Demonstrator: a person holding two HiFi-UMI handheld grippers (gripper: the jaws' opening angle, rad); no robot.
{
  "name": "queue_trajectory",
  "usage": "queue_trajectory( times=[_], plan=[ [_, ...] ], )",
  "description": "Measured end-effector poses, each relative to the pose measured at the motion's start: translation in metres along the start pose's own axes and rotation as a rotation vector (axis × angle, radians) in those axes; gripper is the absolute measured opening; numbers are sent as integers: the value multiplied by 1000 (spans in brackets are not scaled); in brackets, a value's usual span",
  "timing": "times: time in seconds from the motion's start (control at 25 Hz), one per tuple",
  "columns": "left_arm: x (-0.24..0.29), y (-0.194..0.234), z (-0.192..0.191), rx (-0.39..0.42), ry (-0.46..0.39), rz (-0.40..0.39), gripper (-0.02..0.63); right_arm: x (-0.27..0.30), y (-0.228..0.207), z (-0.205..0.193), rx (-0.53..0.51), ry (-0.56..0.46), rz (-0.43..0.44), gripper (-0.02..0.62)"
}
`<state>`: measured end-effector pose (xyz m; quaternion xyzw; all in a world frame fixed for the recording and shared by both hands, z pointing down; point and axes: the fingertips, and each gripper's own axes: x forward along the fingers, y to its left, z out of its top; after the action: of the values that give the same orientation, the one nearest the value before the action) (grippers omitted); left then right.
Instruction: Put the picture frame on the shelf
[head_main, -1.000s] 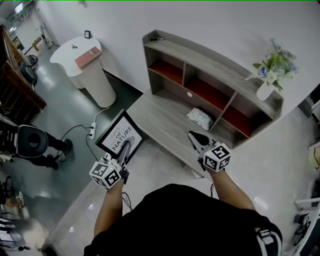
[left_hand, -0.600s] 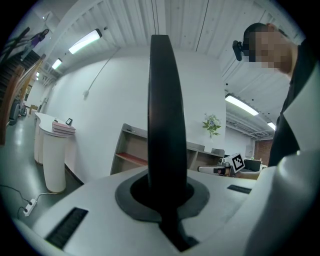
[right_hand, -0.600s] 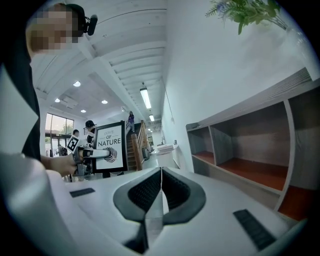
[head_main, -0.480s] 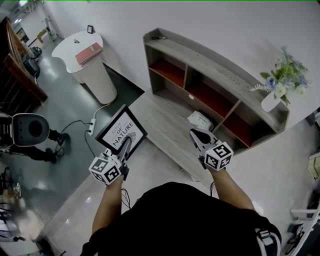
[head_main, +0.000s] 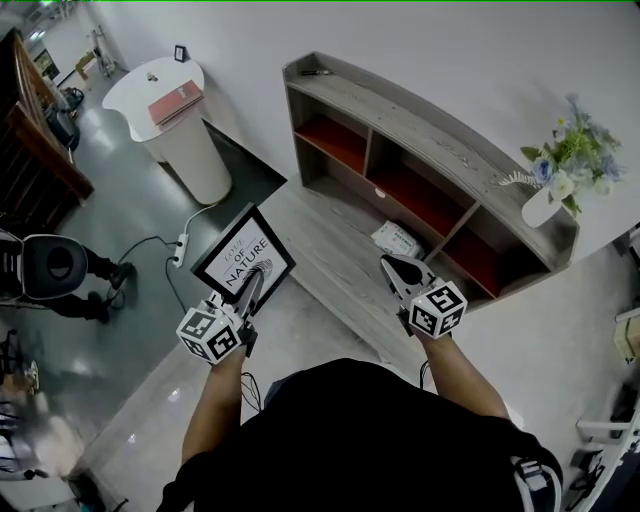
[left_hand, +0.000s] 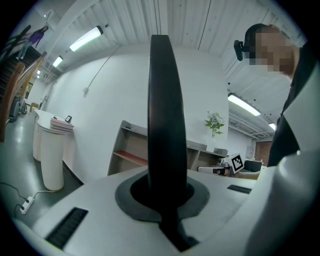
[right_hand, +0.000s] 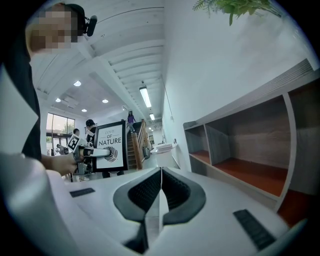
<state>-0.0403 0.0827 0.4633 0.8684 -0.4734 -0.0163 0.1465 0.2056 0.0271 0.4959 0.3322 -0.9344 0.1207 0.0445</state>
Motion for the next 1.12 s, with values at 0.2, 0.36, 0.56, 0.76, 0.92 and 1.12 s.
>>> queue_trajectory(
  times=[0.2, 0.36, 0.56, 0.76, 0.92, 1.12],
  plan=[
    [3, -6, 0, 9, 8, -9, 28, -6, 0, 3, -6, -6, -1, 15],
    [2, -12, -1, 8, 6, -13, 28, -13, 1, -3, 3, 0, -4, 15],
    [-4, -12, -2, 5, 17, -13, 28, -16, 7, -7, 3, 9, -4, 15],
    [-1, -3, -9, -12, 17, -25, 28, -21, 7, -12, 1, 17, -30, 15],
    [9, 2, -12, -12, 26, -54, 28, -26, -1, -11, -1, 18, -72, 15],
    [24, 12, -11, -14, 25, -82, 28, -18, -9, -13, 8, 24, -98, 15]
  ],
)
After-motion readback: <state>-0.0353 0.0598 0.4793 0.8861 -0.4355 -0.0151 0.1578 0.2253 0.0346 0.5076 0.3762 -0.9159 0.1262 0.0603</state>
